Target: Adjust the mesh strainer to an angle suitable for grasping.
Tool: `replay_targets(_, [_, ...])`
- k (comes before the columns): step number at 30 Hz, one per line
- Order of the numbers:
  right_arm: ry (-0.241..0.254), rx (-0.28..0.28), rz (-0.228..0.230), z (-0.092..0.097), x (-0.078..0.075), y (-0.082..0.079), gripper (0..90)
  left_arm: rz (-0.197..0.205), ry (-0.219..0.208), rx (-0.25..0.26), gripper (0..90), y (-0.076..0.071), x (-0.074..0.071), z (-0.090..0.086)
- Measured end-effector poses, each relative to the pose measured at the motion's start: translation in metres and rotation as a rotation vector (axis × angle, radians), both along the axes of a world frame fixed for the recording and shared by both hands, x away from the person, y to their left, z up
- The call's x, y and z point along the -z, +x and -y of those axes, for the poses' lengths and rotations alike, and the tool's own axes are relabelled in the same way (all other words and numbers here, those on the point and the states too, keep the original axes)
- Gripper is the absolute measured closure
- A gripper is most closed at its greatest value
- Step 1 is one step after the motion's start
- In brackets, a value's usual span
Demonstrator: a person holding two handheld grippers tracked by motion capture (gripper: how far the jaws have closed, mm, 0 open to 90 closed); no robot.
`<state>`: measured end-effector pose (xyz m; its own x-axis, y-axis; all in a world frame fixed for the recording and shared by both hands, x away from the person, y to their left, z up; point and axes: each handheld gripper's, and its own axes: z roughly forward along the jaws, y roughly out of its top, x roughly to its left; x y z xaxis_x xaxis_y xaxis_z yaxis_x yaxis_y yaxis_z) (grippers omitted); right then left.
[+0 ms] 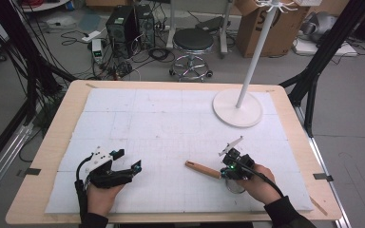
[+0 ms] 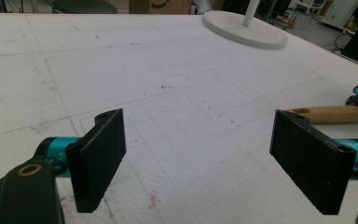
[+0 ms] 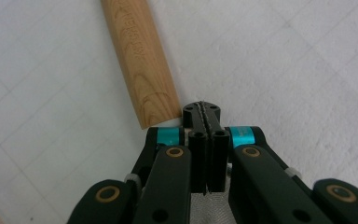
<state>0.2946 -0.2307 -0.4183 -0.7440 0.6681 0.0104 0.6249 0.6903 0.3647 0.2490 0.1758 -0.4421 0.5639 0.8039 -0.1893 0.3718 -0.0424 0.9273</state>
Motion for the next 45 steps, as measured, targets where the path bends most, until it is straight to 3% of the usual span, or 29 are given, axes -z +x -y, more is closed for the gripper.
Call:
replay_targets(2, [-0.001, 0.027, 0.099, 0.001, -0.007, -0.005, 89.7, 0.0, -0.001, -0.001, 18.9, 0.0, 0.0, 0.001])
replay_targets(3, [0.032, 0.02, 0.129, 0.001, -0.011, -0.005, 89.7, 0.001, -0.001, -0.003, 18.9, 0.0, 0.0, 0.001])
replay_targets(5, [0.172, -0.004, 0.129, -0.004, -0.021, -0.008, 89.7, -0.002, -0.003, 0.0, 18.9, 0.001, 0.0, 0.002])
replay_targets(6, [0.223, -0.035, 0.124, -0.01, -0.023, -0.01, 89.7, 0.0, 0.001, 0.002, 18.9, 0.001, 0.0, 0.002])
replay_targets(7, [0.238, -0.062, 0.108, -0.02, -0.024, -0.011, 89.7, -0.001, 0.001, 0.003, 18.9, 0.001, 0.0, 0.002])
replay_targets(10, [0.212, -0.14, 0.08, -0.053, -0.018, -0.014, 89.7, -0.001, 0.001, 0.001, 18.9, 0.001, 0.0, 0.002])
replay_targets(12, [0.188, -0.164, 0.055, -0.075, -0.009, -0.013, 89.7, -0.001, -0.002, 0.0, 18.9, 0.0, 0.0, 0.001])
replay_targets(16, [0.13, -0.175, 0.033, -0.097, 0.009, -0.006, 89.6, 0.0, -0.014, -0.011, 18.9, -0.001, 0.0, -0.004])
replay_targets(17, [0.14, -0.167, 0.035, -0.097, 0.008, -0.004, 89.7, 0.002, -0.014, -0.014, 18.9, -0.002, 0.0, -0.005])
replay_targets(19, [0.098, -0.135, 0.081, -0.095, 0.008, 0.001, 89.8, 0.002, -0.02, -0.014, 18.9, -0.002, 0.0, -0.006])
replay_targets(20, [0.128, -0.121, 0.044, -0.092, 0.009, 0.006, 89.8, 0.003, -0.018, -0.015, 18.9, -0.002, 0.0, -0.006])
replay_targets(21, [0.141, -0.105, 0.04, -0.089, 0.008, 0.01, 89.8, 0.005, -0.018, -0.013, 18.9, -0.003, -0.001, -0.006])
replay_targets(22, [0.108, -0.094, 0.081, -0.088, 0.009, 0.013, 89.8, 0.006, -0.017, -0.012, 19.0, -0.003, -0.001, -0.005])
replay_targets(24, [0.153, -0.071, 0.042, -0.084, 0.009, 0.02, 89.9, 0.007, -0.015, -0.011, 18.9, -0.002, -0.001, -0.005])
replay_targets(26, [0.125, -0.049, 0.086, -0.079, 0.01, 0.026, 89.9, 0.005, -0.015, -0.012, 18.9, -0.002, -0.001, -0.004])
replay_targets(27, [0.153, -0.036, 0.061, -0.076, 0.01, 0.031, 89.9, 0.005, -0.015, -0.012, 18.9, -0.002, -0.001, -0.004])
replay_targets(29, [0.134, -0.009, 0.09, -0.072, 0.01, 0.036, 89.9, 0.005, -0.016, -0.011, 18.9, -0.002, 0.0, -0.004])
replay_targets(30, [0.155, 0.005, 0.071, -0.07, 0.011, 0.04, 89.9, 0.01, -0.008, -0.009, 18.9, -0.002, 0.0, -0.005])
replay_targets(39, [0.19, 0.032, 0.062, -0.062, 0.013, 0.049, 89.9, 0.009, -0.006, 0.005, 18.9, 0.004, 0.001, -0.005])
replay_targets(45, [0.186, 0.04, 0.07, -0.06, 0.012, 0.049, 89.8, 0.011, -0.009, -0.001, 18.9, 0.005, 0.001, -0.005])
